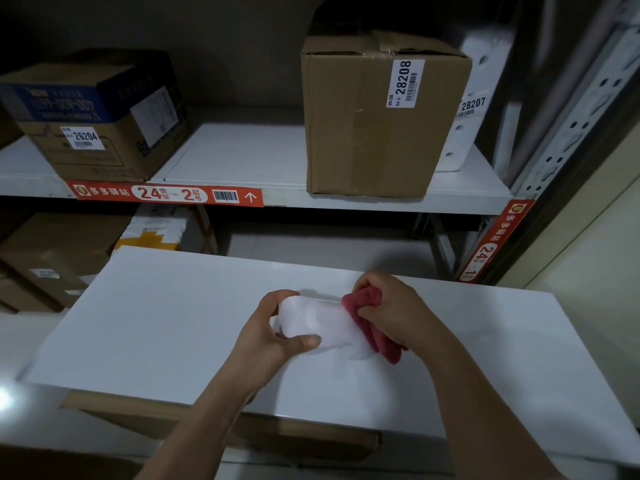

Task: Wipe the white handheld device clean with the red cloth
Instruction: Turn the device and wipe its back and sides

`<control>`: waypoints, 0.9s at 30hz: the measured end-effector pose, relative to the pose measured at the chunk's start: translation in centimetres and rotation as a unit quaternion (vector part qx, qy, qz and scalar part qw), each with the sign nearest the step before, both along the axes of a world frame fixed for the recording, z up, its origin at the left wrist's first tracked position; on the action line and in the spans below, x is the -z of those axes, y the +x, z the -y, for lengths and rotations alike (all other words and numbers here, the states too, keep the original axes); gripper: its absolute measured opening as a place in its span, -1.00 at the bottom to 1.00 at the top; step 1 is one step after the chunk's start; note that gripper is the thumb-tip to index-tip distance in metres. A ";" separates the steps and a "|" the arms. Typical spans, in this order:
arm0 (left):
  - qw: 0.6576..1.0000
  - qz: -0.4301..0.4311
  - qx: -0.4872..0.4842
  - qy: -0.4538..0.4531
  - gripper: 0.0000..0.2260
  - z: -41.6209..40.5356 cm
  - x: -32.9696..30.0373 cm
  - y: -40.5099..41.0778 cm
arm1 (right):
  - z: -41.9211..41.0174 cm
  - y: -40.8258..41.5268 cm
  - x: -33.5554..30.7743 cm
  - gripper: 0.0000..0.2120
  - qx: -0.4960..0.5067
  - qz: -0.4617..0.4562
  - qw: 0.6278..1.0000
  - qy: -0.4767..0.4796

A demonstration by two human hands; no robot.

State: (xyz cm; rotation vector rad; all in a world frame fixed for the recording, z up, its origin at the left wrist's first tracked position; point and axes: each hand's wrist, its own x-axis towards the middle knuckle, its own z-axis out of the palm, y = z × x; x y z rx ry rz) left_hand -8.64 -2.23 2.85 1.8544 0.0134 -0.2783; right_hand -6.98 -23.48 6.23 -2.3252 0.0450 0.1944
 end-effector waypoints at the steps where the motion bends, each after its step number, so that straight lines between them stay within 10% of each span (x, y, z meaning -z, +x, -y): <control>1: 1.000 0.005 -0.004 0.001 -0.46 0.2 0.0 0.0 | 0.2 -0.1 0.0 -0.76 0.006 -0.006 1.000 0.011; 18: 1.000 -0.004 0.023 -0.007 -0.46 0.9 -0.5 0.0 | -3.5 1.3 -0.9 -0.86 -0.158 0.157 0.968 -0.118; 27: 1.000 -0.019 0.004 -0.009 -0.37 0.9 -0.9 -0.1 | -0.7 0.8 -0.9 -0.67 -0.076 0.086 0.992 -0.059</control>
